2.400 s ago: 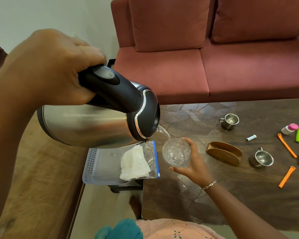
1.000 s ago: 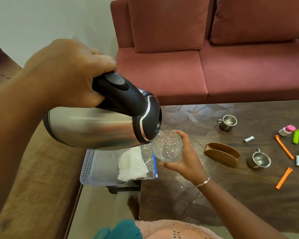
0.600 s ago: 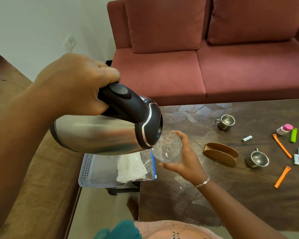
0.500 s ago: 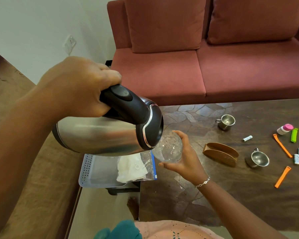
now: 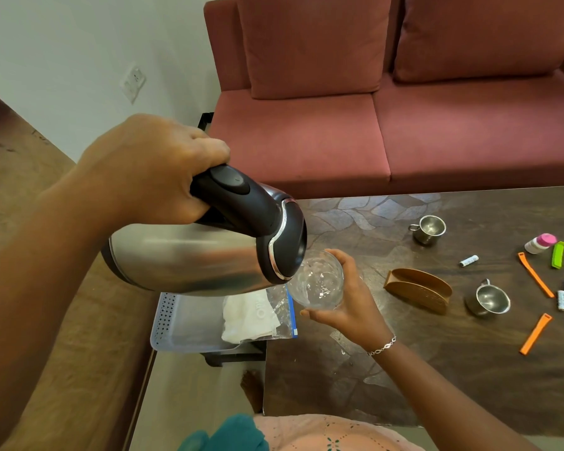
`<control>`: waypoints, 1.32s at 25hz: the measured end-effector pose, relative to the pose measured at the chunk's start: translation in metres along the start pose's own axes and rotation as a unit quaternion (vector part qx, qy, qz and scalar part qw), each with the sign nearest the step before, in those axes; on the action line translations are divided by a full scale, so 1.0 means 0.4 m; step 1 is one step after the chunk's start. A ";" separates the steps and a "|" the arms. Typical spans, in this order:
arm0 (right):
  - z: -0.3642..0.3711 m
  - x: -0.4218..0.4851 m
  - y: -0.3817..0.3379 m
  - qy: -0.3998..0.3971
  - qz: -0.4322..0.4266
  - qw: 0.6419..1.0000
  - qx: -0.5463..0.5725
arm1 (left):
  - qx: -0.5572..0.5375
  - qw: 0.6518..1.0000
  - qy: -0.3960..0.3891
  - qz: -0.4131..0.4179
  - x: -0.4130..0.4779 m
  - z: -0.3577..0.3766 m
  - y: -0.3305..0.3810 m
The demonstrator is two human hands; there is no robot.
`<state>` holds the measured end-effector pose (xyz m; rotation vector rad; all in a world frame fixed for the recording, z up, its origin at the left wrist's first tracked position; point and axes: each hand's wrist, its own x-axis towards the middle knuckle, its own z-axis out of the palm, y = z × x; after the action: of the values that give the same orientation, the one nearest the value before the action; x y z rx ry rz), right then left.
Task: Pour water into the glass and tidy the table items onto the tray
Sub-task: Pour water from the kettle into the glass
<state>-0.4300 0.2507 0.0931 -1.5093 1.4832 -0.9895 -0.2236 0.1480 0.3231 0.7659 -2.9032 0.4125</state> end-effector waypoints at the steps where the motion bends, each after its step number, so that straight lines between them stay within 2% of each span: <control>1: 0.001 -0.001 0.000 0.000 0.001 1.000 0.000 | 0.000 1.000 0.000 -0.002 -0.002 0.000 0.001; 25: 0.017 0.002 0.009 -0.008 -0.015 1.000 0.007 | -0.011 1.000 -0.010 -0.015 -0.018 0.009 -0.005; 33: 0.013 0.014 -0.001 -0.007 -0.018 0.999 0.026 | -0.069 0.992 0.055 -0.095 -0.069 0.006 -0.015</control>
<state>-0.4250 0.2452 0.0914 -1.5079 1.4134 -1.0295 -0.1966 0.1552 0.3175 0.9543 -2.6917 0.2232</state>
